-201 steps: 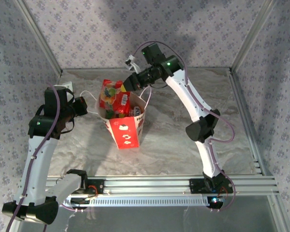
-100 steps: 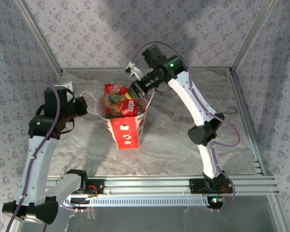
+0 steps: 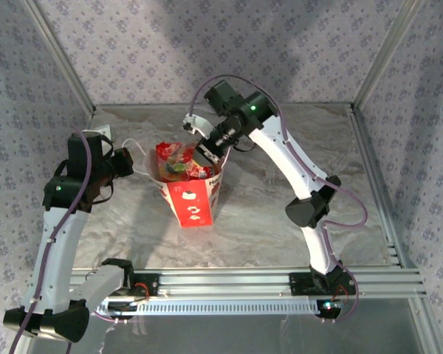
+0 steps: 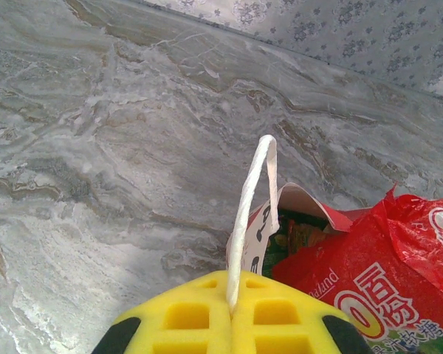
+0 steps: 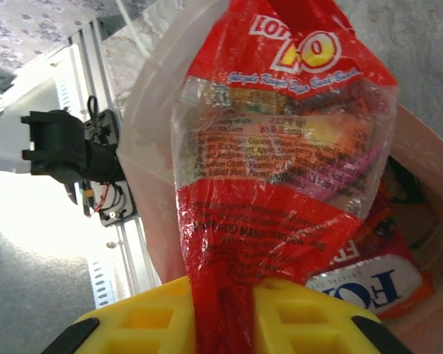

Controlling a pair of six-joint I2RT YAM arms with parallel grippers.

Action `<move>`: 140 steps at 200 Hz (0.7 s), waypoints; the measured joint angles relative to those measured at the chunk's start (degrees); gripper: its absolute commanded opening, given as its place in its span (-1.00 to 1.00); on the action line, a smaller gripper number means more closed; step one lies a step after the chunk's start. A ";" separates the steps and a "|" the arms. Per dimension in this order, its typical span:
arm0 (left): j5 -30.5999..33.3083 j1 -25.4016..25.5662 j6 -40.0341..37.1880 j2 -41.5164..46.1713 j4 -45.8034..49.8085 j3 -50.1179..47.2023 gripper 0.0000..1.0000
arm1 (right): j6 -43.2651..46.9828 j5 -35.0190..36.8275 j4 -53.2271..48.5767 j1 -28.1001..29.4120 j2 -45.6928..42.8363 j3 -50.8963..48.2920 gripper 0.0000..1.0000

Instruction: Place the snacks into the paper bag

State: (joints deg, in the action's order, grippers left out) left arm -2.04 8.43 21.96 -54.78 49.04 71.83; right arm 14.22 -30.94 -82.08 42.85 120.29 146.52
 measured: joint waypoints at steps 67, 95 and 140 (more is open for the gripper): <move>0.00 0.00 0.13 0.00 0.07 0.00 -0.95 | -0.44 7.34 8.79 0.31 -5.27 -6.10 -1.00; -0.02 0.00 0.17 0.00 0.07 0.00 -0.95 | -1.36 8.79 14.23 0.52 -8.61 -7.93 -1.00; -0.02 0.00 0.17 0.50 0.09 0.00 -0.95 | -1.70 4.55 17.97 0.66 -10.75 -7.91 -1.00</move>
State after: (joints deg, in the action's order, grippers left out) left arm -2.07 8.43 22.13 -54.28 49.12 71.83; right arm 12.51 -26.39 -64.12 43.51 109.54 138.61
